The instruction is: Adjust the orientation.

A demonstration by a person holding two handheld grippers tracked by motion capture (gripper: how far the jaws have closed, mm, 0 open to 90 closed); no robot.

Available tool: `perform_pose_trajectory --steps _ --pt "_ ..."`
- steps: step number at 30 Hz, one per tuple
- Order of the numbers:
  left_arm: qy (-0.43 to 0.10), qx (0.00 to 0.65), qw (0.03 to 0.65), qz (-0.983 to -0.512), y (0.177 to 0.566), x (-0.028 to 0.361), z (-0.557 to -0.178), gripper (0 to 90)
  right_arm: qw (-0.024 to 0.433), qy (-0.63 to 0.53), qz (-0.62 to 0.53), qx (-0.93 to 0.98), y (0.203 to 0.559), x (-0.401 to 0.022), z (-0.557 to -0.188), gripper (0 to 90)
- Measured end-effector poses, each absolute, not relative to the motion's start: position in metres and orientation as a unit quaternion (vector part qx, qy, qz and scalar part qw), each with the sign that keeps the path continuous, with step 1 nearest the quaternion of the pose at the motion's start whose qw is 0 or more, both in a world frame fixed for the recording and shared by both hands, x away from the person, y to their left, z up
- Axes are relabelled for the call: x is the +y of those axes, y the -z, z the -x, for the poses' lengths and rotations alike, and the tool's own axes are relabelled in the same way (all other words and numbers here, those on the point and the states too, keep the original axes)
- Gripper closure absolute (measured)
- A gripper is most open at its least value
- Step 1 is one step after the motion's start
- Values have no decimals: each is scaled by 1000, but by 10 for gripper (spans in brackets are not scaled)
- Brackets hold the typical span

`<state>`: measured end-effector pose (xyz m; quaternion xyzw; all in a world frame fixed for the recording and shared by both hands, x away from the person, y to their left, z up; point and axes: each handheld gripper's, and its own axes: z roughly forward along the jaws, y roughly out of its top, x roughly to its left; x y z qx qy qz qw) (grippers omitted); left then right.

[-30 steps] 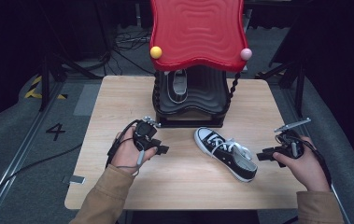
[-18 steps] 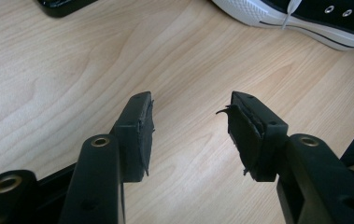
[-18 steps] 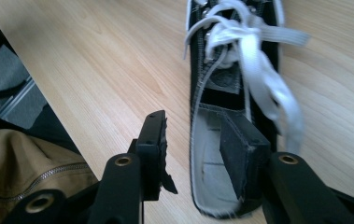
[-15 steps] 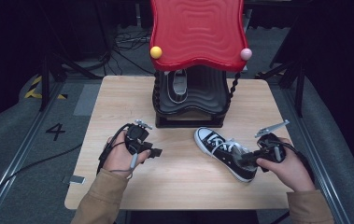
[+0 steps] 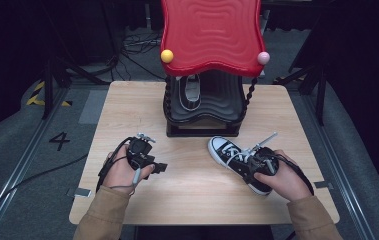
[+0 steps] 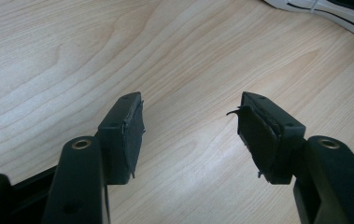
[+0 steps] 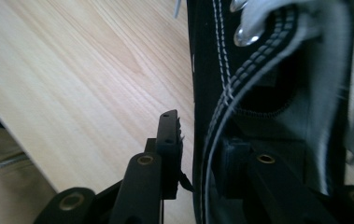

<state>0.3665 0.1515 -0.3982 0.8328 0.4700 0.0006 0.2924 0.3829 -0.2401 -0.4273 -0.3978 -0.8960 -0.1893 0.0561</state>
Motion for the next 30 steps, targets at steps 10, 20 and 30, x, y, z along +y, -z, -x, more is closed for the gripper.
perform_pose_trajectory --steps 10,20,30 --pt "-6 486 293 -824 401 167 -357 413 27 169 380 -909 439 -224 -393 744" --pt "-6 501 290 -815 404 181 -348 418 9 209 373 -904 440 -213 -399 715" --pt "-3 506 290 -812 407 182 -348 418 -10 210 383 -900 441 -209 -403 719"
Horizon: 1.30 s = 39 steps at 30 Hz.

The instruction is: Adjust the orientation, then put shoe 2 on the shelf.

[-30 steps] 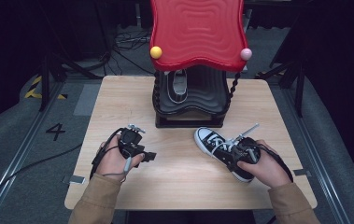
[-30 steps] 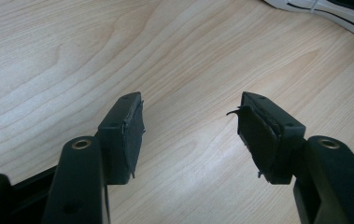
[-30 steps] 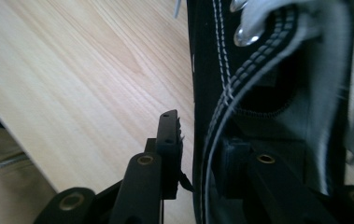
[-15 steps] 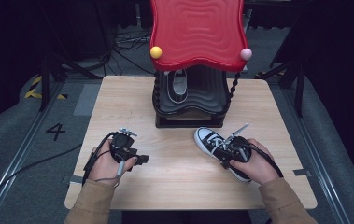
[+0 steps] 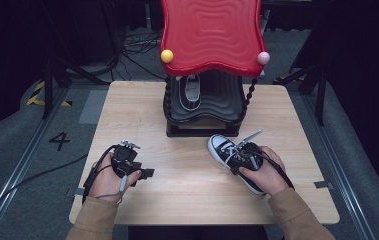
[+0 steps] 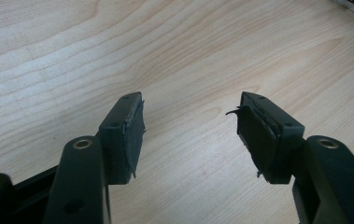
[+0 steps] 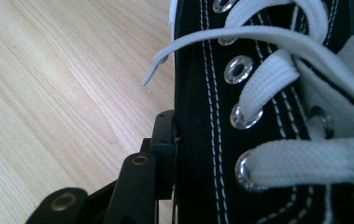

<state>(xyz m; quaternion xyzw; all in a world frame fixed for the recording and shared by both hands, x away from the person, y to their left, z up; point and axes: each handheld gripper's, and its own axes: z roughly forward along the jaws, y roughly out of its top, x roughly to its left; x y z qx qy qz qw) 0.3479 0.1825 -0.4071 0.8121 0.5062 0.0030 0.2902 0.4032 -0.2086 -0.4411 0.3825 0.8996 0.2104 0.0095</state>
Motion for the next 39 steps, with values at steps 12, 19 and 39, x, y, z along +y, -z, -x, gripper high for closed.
perform_pose_trajectory --steps 12,19,39 --pt "2 505 304 -808 403 184 -358 419 43 -239 -375 895 436 -211 -395 850" --pt "3 500 306 -810 402 180 -362 423 50 -275 -390 877 428 -223 -386 861" --pt "-36 506 317 -802 399 197 -357 416 52 -315 -364 875 367 -214 -382 858"
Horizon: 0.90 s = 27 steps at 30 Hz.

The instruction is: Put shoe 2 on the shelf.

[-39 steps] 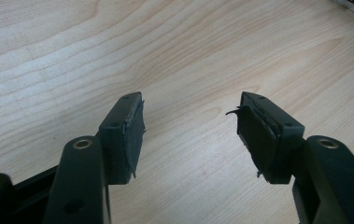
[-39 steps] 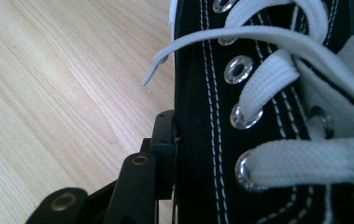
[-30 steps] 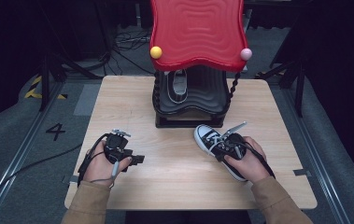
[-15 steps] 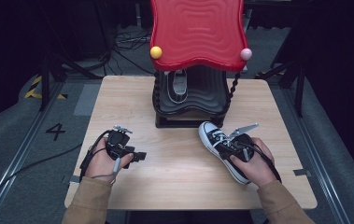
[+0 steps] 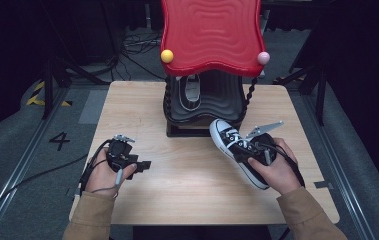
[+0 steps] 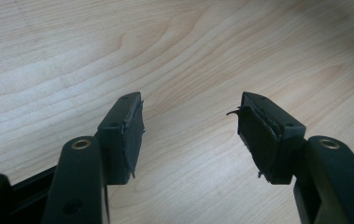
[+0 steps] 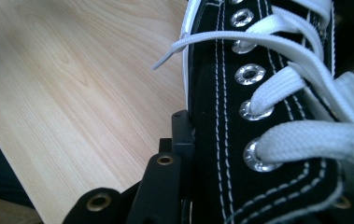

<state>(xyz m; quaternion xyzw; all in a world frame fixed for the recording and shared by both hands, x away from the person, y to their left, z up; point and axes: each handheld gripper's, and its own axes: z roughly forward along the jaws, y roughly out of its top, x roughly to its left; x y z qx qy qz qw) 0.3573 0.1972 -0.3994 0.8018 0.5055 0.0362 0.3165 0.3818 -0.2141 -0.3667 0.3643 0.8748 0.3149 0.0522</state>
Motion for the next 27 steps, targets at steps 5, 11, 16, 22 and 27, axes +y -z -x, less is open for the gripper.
perform_pose_trajectory --steps 5,11,16,22,27 --pt "-37 505 318 -801 399 200 -355 419 58 -316 -353 879 351 -208 -384 858" --pt "-38 509 316 -800 400 203 -352 414 66 -332 -354 872 330 -206 -390 858" --pt "-37 512 324 -794 400 207 -349 371 97 -333 -366 864 316 -199 -406 857" --pt "-45 511 322 -796 402 208 -346 336 137 -336 -383 850 307 -191 -430 856" --pt "-58 517 305 -798 402 209 -343 322 155 -335 -397 841 306 -184 -449 856"
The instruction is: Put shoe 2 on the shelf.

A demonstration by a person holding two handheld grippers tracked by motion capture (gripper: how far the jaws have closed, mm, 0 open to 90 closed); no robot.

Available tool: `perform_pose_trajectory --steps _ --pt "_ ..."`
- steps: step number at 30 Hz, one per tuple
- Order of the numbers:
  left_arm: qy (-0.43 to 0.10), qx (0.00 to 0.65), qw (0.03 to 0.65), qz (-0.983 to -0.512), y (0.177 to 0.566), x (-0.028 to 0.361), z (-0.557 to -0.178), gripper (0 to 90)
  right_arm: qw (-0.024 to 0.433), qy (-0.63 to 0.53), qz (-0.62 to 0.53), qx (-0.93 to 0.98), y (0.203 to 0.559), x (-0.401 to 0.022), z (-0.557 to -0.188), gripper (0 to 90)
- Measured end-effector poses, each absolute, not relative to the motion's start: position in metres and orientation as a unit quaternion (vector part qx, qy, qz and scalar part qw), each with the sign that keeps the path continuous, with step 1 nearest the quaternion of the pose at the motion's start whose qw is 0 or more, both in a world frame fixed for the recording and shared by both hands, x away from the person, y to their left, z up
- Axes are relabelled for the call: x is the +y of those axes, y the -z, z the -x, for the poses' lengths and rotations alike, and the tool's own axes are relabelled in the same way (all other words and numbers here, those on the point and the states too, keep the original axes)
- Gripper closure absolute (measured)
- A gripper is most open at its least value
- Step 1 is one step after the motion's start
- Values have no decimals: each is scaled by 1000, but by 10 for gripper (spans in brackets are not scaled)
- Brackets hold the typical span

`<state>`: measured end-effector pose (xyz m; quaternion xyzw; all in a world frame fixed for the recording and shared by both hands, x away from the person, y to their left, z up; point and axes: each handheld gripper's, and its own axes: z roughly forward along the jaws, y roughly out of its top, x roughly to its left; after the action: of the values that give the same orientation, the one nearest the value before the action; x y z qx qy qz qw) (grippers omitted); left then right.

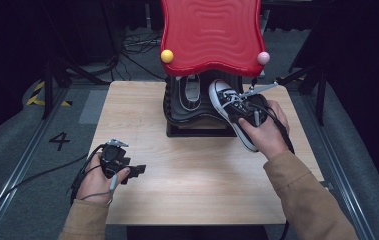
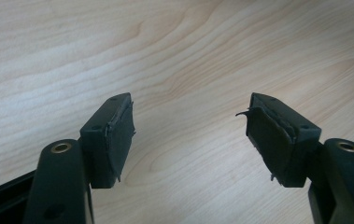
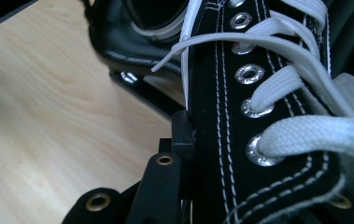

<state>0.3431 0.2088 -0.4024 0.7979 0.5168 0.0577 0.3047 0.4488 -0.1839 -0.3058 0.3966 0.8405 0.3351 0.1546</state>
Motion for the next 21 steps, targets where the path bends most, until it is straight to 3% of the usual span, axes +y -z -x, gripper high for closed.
perform_pose_trajectory --steps 2,8,21 --pt "-89 506 302 -803 403 210 -342 269 164 -336 -403 835 306 -179 -458 856" --pt "-87 513 293 -802 400 213 -341 311 185 -335 -413 827 310 -168 -473 856" --pt "-92 507 287 -808 397 222 -338 248 245 -335 -426 804 327 -147 -497 854"
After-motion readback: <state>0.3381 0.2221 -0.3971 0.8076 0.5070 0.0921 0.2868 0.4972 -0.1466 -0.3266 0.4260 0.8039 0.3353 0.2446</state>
